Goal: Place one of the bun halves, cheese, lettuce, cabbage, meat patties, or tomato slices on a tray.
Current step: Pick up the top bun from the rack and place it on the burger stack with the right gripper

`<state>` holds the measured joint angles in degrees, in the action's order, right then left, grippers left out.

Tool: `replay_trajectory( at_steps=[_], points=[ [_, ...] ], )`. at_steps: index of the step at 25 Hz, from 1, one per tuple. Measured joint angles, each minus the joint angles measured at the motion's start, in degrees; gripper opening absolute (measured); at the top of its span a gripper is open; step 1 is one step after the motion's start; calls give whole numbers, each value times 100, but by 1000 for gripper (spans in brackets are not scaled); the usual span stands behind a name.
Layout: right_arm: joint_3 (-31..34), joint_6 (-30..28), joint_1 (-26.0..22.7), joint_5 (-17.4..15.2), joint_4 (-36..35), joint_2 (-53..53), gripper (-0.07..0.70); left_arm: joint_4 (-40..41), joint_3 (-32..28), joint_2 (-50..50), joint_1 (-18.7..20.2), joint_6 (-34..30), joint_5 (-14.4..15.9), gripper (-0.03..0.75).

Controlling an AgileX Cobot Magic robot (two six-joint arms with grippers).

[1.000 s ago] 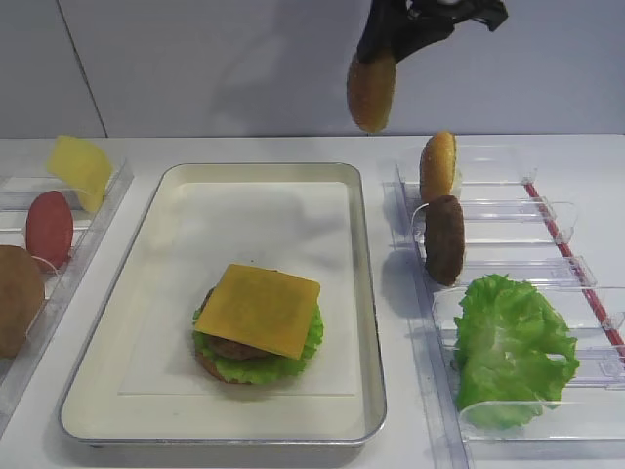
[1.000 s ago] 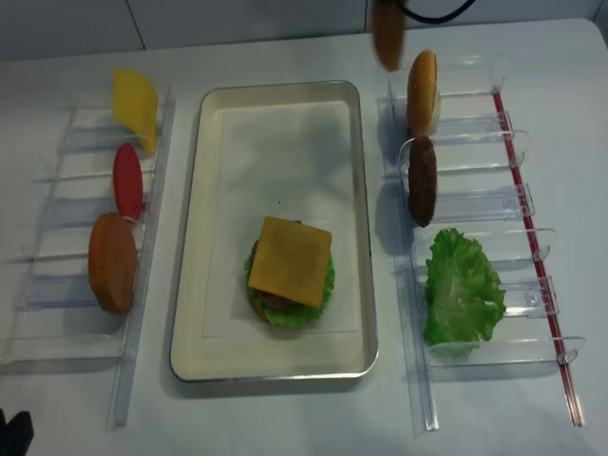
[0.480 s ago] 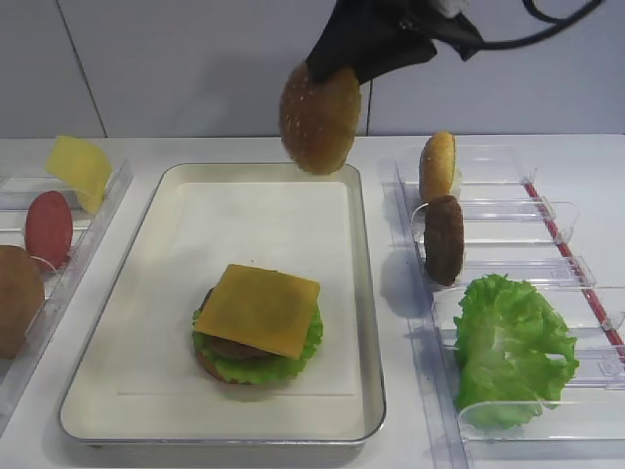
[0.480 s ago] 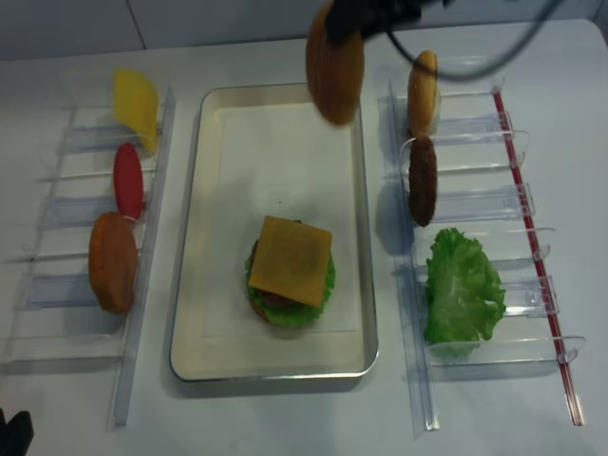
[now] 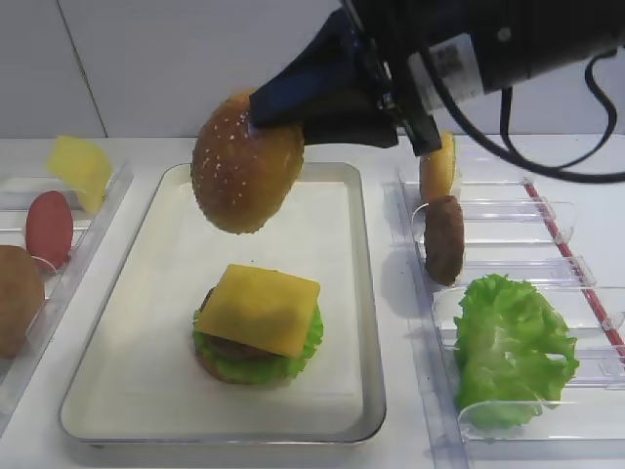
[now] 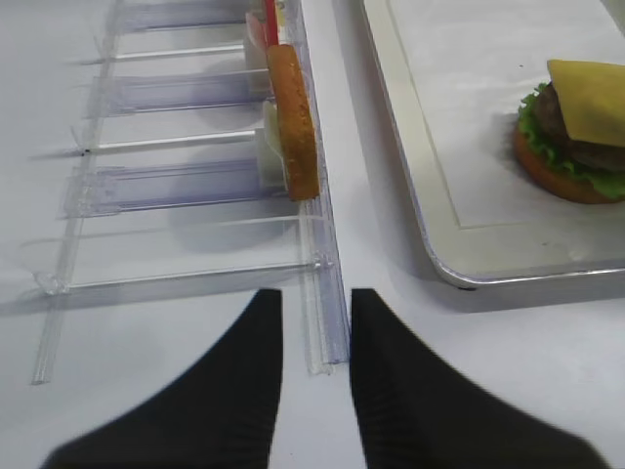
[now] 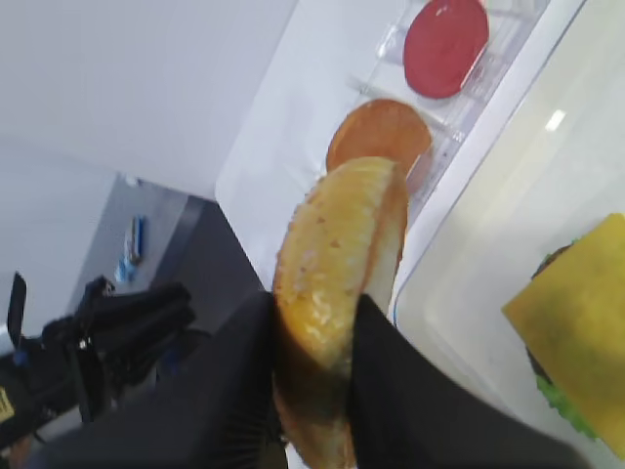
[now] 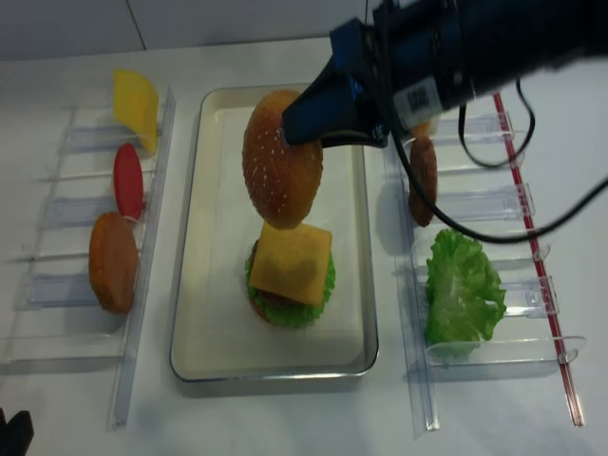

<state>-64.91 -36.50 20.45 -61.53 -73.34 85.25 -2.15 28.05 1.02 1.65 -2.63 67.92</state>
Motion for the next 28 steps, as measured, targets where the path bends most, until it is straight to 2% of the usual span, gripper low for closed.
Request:
replay_trajectory(
  at_steps=[3,6,9,14,18,22,28],
  points=[
    [634,-678,0,247,-784,-75,225,0,0,0,0,0,0,179],
    [1314,-1587,0,281,-1901,-75,225,0,0,0,0,0,0,179],
    [1787,-2007,0,384,-2383,-75,225,0,0,0,0,0,0,179],
    [2210,-2166,0,677,-2487,-75,223,0,0,0,0,0,0,179],
    [2238,-2220,0,920,-2536,-6,223,0,0,0,0,0,0,179],
    [2247,-2220,0,914,-2560,312,223,0,0,0,0,0,0,179],
    [2247,-2233,0,589,-2560,764,222,0,0,0,0,0,0,179]
  ],
)
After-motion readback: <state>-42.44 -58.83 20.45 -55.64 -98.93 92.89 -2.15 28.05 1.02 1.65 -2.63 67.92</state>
